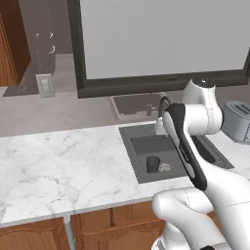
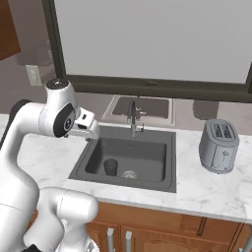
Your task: Pick the pot and glass cup and place them in the sink. Then turn on the water.
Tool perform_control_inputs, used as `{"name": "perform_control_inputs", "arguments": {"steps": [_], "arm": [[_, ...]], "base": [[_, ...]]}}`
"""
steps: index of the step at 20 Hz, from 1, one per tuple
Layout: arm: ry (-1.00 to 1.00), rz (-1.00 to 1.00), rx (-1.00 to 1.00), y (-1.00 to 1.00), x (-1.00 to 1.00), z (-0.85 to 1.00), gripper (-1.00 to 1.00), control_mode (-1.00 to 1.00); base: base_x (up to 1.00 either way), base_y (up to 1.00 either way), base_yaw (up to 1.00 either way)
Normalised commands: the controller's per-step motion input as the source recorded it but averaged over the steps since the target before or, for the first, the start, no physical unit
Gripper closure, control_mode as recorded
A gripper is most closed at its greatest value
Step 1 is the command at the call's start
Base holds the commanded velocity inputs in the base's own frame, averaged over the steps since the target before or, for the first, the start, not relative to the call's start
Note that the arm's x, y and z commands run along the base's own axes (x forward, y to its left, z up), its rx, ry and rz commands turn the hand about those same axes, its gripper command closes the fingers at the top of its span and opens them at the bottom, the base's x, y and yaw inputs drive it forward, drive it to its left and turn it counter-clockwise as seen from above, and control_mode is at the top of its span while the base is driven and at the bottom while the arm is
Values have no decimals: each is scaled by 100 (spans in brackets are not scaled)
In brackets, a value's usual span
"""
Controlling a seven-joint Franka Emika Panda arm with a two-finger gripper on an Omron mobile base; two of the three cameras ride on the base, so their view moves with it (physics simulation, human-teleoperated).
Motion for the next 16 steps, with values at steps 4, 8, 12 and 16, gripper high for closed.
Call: {"name": "perform_control_inputs", "arguments": {"steps": [4, 8, 12, 16], "arm": [[-3, 0, 0, -12, -60, 22, -100, -100], [0, 0, 0, 0, -41, 32, -100, -100], [-1, 0, 0, 0, -39, 35, -100, -100], [-1, 0, 0, 0, -24, 29, -100, -100]], "base": [[0, 0, 0], [0, 0, 0], [0, 0, 0], [0, 0, 0]]}}
